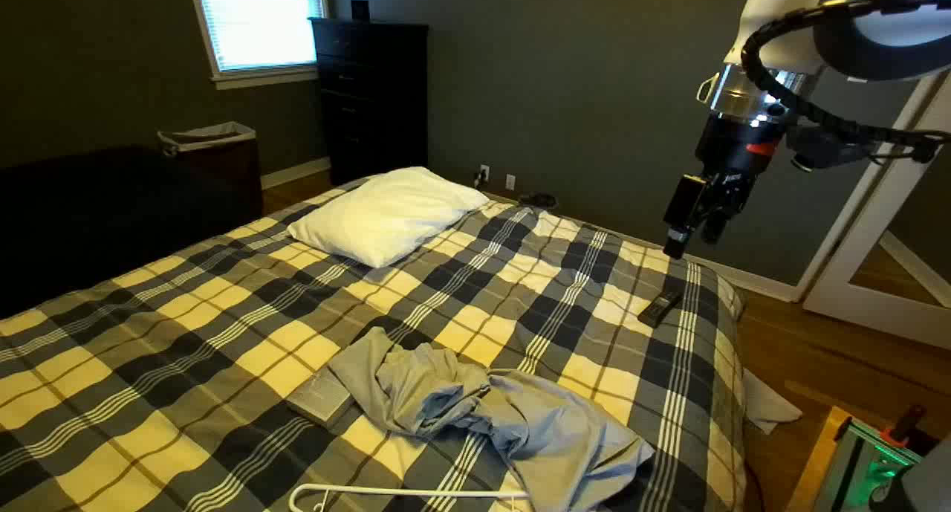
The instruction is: Put the clothing hanger on the bed sheet
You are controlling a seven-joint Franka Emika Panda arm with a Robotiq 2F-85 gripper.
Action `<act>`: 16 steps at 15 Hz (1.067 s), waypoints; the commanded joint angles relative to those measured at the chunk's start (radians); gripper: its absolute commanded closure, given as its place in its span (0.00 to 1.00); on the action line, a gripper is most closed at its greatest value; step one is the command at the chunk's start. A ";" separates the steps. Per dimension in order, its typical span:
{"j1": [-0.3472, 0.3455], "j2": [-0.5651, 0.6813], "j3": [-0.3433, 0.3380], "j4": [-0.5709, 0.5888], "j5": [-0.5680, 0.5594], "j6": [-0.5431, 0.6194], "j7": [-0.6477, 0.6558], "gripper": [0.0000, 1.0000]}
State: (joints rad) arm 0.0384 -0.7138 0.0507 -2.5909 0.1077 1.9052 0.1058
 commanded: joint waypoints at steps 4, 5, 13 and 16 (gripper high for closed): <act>-0.003 0.000 0.002 0.002 0.001 -0.003 -0.002 0.00; -0.003 0.000 0.002 0.002 0.001 -0.003 -0.002 0.00; -0.003 0.000 0.002 0.002 0.001 -0.003 -0.002 0.00; 0.004 0.071 0.003 0.010 0.003 0.054 -0.025 0.00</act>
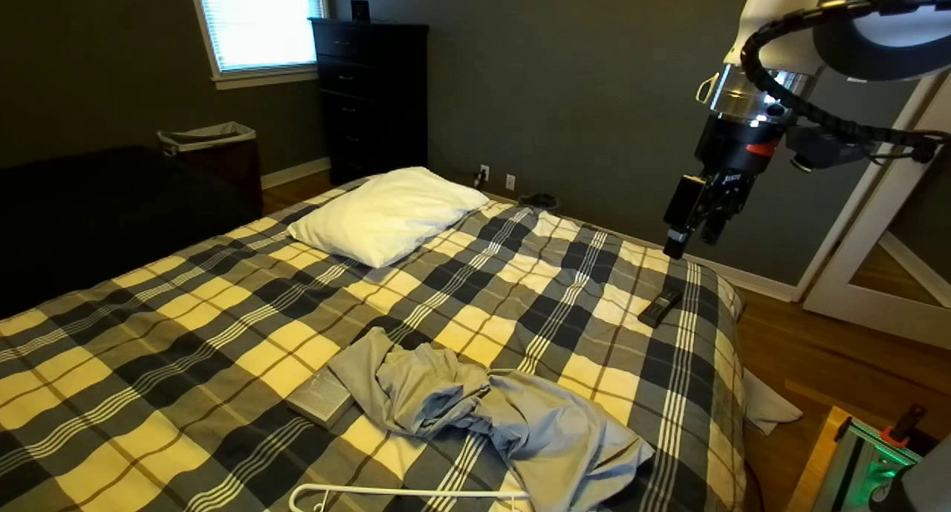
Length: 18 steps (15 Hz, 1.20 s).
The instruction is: Put the clothing hanger on the bed sheet
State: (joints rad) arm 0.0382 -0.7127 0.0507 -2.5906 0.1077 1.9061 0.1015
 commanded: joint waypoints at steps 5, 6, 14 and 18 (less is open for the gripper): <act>0.116 0.356 0.015 0.029 0.096 0.246 -0.167 0.00; 0.146 0.406 0.038 0.037 0.109 0.270 -0.184 0.00; 0.207 0.652 0.162 0.127 0.065 0.293 -0.159 0.00; 0.204 0.781 0.168 0.222 -0.069 0.307 -0.224 0.00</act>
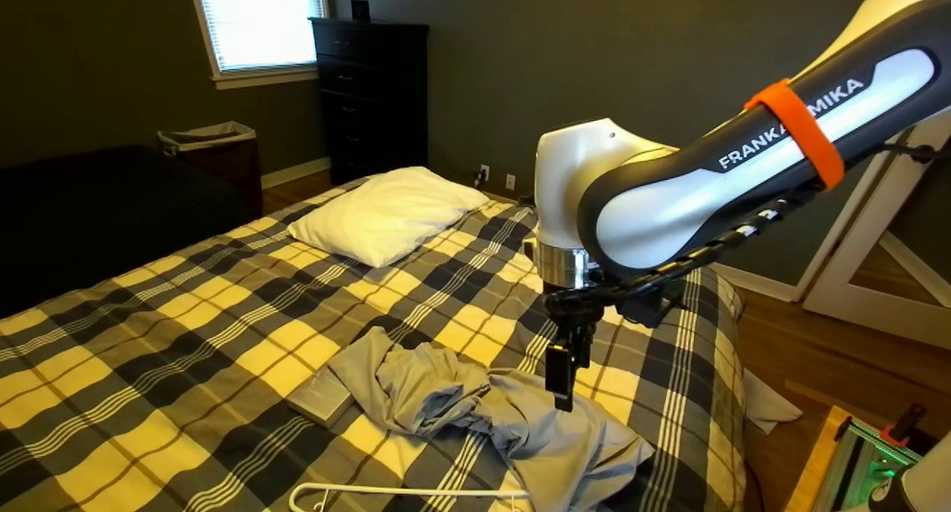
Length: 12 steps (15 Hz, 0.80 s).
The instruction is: Put the clothing hanger on the bed sheet
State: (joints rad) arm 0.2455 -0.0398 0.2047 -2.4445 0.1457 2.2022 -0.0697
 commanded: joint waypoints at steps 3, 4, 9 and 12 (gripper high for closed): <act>0.004 0.272 0.023 0.188 -0.225 0.091 -0.120 0.00; 0.013 0.324 0.029 0.228 -0.263 0.106 -0.132 0.00; 0.086 0.614 0.064 0.460 -0.378 0.101 -0.218 0.00; 0.090 0.602 0.073 0.437 -0.369 0.115 -0.226 0.00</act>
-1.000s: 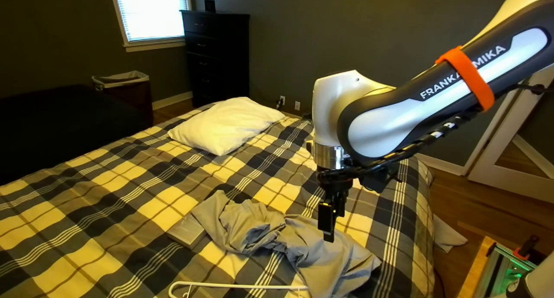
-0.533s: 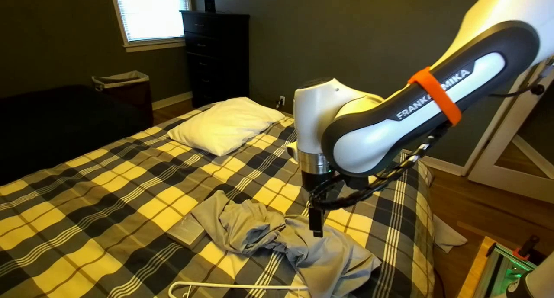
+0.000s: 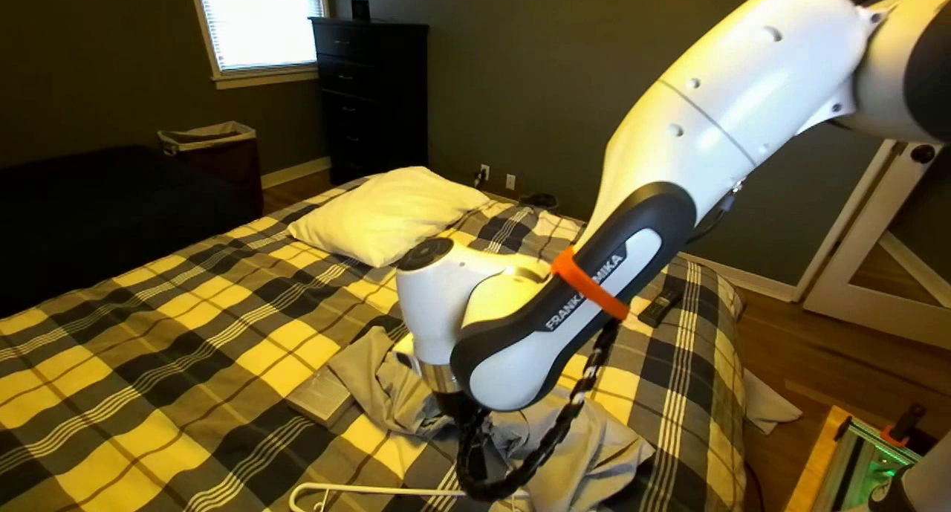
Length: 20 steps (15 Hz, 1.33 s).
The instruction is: Put the clothing hanger on the bed sheet
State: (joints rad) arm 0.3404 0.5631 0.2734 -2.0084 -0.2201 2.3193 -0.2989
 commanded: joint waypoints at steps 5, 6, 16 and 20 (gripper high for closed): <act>0.011 0.099 0.014 0.089 -0.021 0.032 -0.045 0.00; 0.027 0.119 -0.003 0.098 -0.049 0.068 -0.032 0.00; -0.002 0.290 -0.001 0.145 -0.058 0.314 -0.082 0.12; -0.006 0.330 -0.003 0.171 -0.051 0.300 -0.075 0.46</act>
State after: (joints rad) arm 0.3487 0.8479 0.2610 -1.8736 -0.2722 2.6225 -0.3676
